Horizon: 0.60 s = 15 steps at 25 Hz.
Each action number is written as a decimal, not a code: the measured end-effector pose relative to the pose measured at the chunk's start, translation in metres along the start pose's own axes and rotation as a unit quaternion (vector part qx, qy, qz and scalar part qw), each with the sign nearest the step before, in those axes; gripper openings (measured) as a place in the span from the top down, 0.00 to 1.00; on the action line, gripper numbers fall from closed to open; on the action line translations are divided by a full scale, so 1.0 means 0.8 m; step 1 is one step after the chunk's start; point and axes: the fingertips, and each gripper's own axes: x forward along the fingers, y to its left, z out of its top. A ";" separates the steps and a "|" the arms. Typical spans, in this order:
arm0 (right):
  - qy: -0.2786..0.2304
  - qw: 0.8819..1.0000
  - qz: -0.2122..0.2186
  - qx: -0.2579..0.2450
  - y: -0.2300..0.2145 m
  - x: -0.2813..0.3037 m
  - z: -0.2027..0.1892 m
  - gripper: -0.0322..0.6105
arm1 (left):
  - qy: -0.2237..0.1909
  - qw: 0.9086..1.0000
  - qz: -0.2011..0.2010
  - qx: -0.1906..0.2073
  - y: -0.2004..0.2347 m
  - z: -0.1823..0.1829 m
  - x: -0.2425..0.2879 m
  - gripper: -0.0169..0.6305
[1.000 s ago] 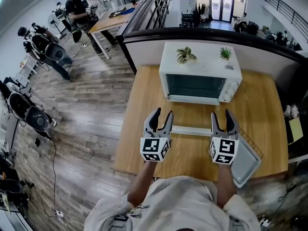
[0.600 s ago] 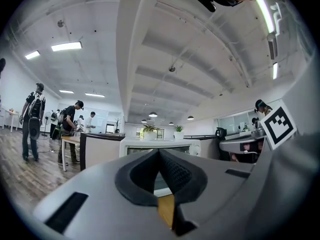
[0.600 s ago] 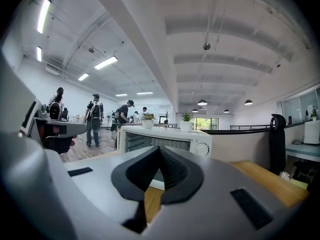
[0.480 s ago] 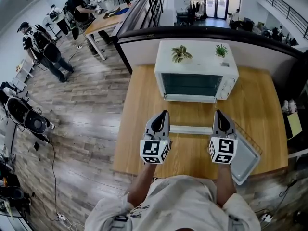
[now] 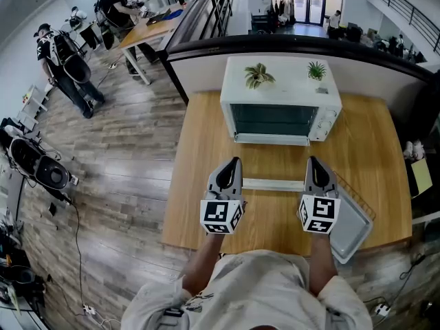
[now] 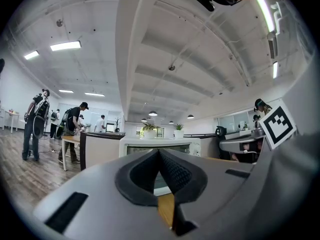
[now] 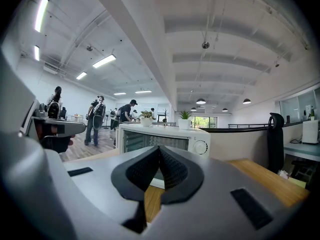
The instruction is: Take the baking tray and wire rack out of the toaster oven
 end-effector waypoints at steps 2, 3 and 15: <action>0.002 1.000 0.001 0.002 0.001 0.000 -0.001 0.92 | 0.002 1.000 0.001 0.000 0.000 -0.001 0.001 0.95; 0.003 1.000 0.001 0.002 0.001 0.000 -0.003 0.92 | 0.003 1.000 0.002 0.000 0.000 -0.002 0.001 0.95; 0.010 1.000 0.002 -0.001 0.005 0.000 -0.009 0.92 | 0.009 1.000 0.006 -0.003 0.003 -0.009 0.000 0.95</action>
